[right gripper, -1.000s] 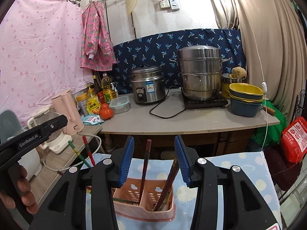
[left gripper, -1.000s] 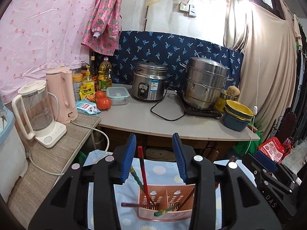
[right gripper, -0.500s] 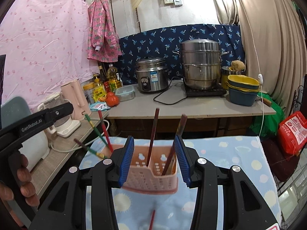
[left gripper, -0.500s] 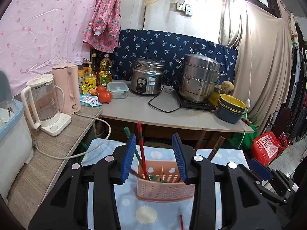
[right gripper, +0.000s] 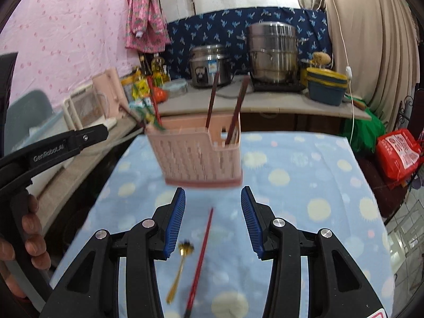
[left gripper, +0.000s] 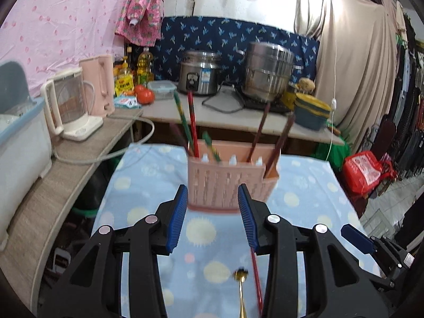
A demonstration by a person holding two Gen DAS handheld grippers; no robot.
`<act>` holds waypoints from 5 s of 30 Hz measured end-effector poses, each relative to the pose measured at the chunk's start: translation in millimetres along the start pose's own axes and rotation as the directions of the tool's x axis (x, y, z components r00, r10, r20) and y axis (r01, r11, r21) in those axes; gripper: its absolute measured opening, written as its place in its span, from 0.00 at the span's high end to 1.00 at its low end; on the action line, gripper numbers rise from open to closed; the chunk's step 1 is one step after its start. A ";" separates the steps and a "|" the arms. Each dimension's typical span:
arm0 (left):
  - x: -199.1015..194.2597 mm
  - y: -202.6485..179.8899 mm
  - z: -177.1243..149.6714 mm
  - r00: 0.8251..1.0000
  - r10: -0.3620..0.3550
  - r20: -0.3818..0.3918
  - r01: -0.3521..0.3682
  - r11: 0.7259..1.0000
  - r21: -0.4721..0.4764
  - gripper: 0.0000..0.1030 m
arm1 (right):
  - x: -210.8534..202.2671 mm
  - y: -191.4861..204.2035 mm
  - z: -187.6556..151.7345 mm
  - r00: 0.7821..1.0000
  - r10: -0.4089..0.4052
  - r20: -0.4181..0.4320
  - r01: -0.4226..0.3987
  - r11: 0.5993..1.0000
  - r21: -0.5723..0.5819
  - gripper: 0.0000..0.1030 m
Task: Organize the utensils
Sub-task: 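Move both tools back down toward the gold spoon and red chopstick, then grasp the red chopstick with the right tool while the left tool approaches the gold spoon, then close the left tool on the gold spoon's handle, then carry the red chopstick with the right tool while the left tool carries the spoon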
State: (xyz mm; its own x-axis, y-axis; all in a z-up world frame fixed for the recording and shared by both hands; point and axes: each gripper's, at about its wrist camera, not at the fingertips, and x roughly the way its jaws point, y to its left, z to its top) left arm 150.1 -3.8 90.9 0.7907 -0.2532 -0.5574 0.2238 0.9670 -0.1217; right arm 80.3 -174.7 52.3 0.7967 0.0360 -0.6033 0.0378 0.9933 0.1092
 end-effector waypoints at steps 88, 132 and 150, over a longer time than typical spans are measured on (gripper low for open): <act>10.0 -21.0 -161.5 0.940 -0.167 -0.297 0.153 0.986 -0.072 0.90 | -0.5 -8.2 -137.4 0.975 0.046 -0.217 -0.029 0.996 0.084 0.93; -42.3 -14.5 18.0 0.994 -0.113 -0.012 0.113 0.993 0.020 0.99 | -80.1 -15.9 72.2 0.975 0.099 0.201 -0.115 0.991 0.068 0.93; 21.7 -12.8 116.8 0.995 -0.082 0.062 0.081 0.996 0.024 0.99 | -24.0 -16.0 186.2 0.948 0.054 0.312 -0.070 0.997 0.040 0.93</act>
State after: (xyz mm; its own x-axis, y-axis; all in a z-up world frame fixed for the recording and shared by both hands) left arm 231.0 -25.0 176.3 0.8035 -0.3332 -0.4933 0.3005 0.9424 -0.1471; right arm 172.9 -212.0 212.2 0.9461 0.0540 -0.3194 0.0057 0.9831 0.1829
